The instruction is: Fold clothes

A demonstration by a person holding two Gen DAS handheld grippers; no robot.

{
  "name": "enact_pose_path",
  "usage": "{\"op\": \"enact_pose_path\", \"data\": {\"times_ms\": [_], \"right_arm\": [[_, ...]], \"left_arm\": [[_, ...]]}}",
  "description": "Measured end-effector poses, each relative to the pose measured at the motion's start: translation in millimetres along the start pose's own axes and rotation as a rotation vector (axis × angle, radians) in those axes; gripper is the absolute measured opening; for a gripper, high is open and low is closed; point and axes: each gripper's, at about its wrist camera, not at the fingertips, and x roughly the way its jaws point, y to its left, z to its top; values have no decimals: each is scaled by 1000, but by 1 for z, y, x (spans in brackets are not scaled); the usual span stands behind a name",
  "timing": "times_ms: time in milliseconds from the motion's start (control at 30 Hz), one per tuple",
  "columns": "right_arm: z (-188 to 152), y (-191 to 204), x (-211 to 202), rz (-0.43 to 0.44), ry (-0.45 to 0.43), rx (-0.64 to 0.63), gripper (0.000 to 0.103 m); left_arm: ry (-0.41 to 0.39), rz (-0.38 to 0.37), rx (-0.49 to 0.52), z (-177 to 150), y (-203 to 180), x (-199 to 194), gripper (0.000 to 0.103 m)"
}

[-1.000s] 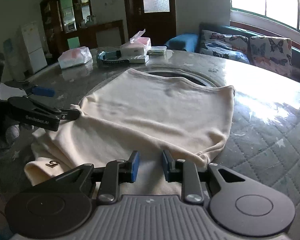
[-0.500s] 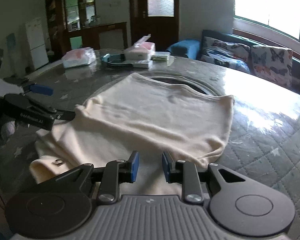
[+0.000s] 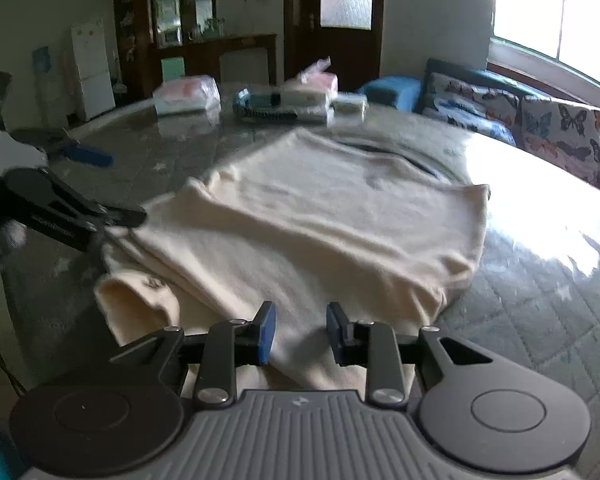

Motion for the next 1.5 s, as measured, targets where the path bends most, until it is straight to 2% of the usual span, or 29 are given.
{"op": "enact_pose_path", "data": {"times_ms": [233,400,567,700,767,833,900,1033,1100,1267,1333,1433,1500], "right_arm": [[-1,1,-5,2,-5,-2,28],[1,1,-12,9,-16,13,28],[1,5,-22,1,-19,-9,28],[0,6,-33,-8,-19,-24,31],[-2,8,-40,-9,-18,-44,31],[-5,9,-46,-10,-16,-65,33],[-7,11,-53,-11,-15,-86,40],[-12,18,-60,9,-2,-170,44],[-15,23,-57,13,-1,-213,51],[-19,34,-42,12,-22,-282,51],[-18,36,-33,-1,-35,-289,49],[-16,34,-17,15,-27,-273,41],[-12,29,-15,35,-20,-244,26]], "left_arm": [[-85,-56,286,-22,-33,-35,94],[-126,-112,432,-36,-57,-42,79],[-162,-185,477,-34,-77,-36,60],[-179,-217,471,-30,-85,-29,36],[-185,-232,459,-28,-86,-27,16],[-193,-234,442,-24,-84,-28,11],[-201,-236,411,-18,-80,-29,10],[-210,-243,327,-2,-68,-28,9],[-208,-250,302,2,-65,-27,9],[-203,-266,263,9,-59,-24,9],[-201,-272,250,11,-58,-23,9],[-194,-273,259,6,-58,-23,12],[-187,-260,273,0,-59,-23,18]]}}
